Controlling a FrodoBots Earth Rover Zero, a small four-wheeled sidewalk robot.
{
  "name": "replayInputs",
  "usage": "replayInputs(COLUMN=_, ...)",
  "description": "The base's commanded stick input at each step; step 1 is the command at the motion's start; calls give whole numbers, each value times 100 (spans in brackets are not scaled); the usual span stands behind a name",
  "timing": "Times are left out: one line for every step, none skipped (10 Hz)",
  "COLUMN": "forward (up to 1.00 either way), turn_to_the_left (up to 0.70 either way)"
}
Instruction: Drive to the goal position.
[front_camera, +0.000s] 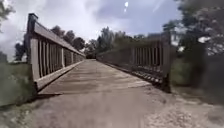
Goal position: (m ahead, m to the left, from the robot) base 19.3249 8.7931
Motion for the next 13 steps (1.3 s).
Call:
replayInputs(forward=85, turn_to_the_left=0)
replayInputs(forward=85, turn_to_the_left=0)
replayInputs(forward=85, turn_to_the_left=0)
replayInputs(forward=85, turn_to_the_left=0)
replayInputs(forward=85, turn_to_the_left=0)
replayInputs(forward=85, turn_to_the_left=0)
replayInputs(forward=85, turn_to_the_left=0)
replayInputs(forward=85, turn_to_the_left=0)
replayInputs(forward=85, turn_to_the_left=0)
replayInputs(forward=85, turn_to_the_left=2)
replayInputs(forward=85, turn_to_the_left=14)
replayInputs(forward=85, turn_to_the_left=30)
replayInputs(forward=85, turn_to_the_left=34)
